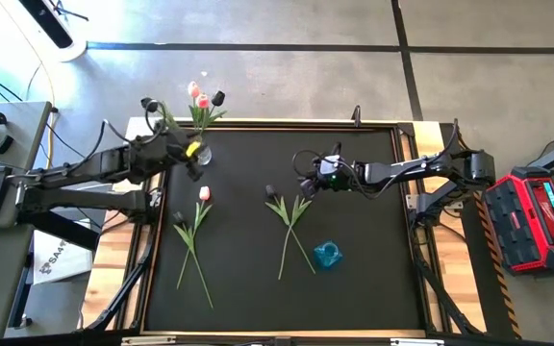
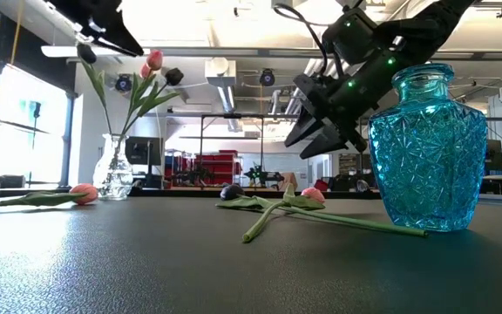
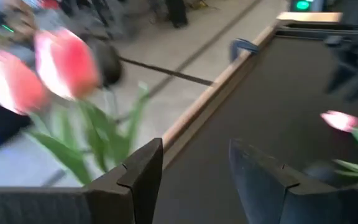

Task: Sort flowers into vase by color
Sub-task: Put the right pink flower into the blue vase

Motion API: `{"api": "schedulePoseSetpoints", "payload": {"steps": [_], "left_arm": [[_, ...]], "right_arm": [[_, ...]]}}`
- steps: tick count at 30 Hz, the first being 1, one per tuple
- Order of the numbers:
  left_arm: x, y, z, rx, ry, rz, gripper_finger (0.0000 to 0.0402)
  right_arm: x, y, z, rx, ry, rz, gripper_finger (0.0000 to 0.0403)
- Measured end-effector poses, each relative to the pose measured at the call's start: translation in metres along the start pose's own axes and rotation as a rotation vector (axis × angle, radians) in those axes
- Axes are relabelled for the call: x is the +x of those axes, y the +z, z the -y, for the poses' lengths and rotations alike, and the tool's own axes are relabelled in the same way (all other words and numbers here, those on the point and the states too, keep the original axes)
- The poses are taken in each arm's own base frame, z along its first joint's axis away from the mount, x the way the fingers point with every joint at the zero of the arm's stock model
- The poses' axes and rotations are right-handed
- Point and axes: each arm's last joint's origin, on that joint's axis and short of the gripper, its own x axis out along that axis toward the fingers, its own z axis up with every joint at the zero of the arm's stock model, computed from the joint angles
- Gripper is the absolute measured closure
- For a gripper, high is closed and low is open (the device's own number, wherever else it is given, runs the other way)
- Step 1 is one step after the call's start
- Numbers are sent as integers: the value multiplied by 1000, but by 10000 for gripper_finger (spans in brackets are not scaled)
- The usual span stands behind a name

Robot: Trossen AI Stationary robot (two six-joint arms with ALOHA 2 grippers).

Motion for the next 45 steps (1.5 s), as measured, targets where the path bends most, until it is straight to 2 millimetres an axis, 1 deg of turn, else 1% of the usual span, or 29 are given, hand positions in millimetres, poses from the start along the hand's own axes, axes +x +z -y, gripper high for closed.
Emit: {"api": "schedulePoseSetpoints", "payload": {"steps": [2, 5, 9, 11, 17, 22, 29, 35, 38, 45], "left_arm": [[-1, -3, 5, -35, -57, -23, 227], [-1, -7, 13, -56, -128, -68, 227], [3, -12, 25, -43, -163, -138, 227], [8, -17, 33, -27, -158, -178, 227], [29, -42, 59, 18, -170, -306, 227], [43, -57, 78, 26, -177, -363, 227], [53, -66, 100, 44, -190, -412, 227], [60, -72, 114, -5, -172, -434, 227], [63, -74, 121, -18, -178, -432, 227], [72, -79, 141, -21, -214, -416, 227]], "right_arm": [[0, 0, -1, 50, 22, -9, 197], [0, -1, -2, 81, 57, -38, 197], [-1, -3, -6, 109, 72, -50, 197], [-2, -5, -8, 109, 83, -53, 197], [-3, -9, -14, 112, 132, -92, 197], [-5, -14, -20, 57, 154, -103, 197], [-7, -19, -27, -103, 160, -72, 197], [-8, -17, -31, -72, 170, -36, 197], [-3, -19, -30, -48, 168, -47, 197], [23, -37, -30, -55, 174, -67, 197]]}}
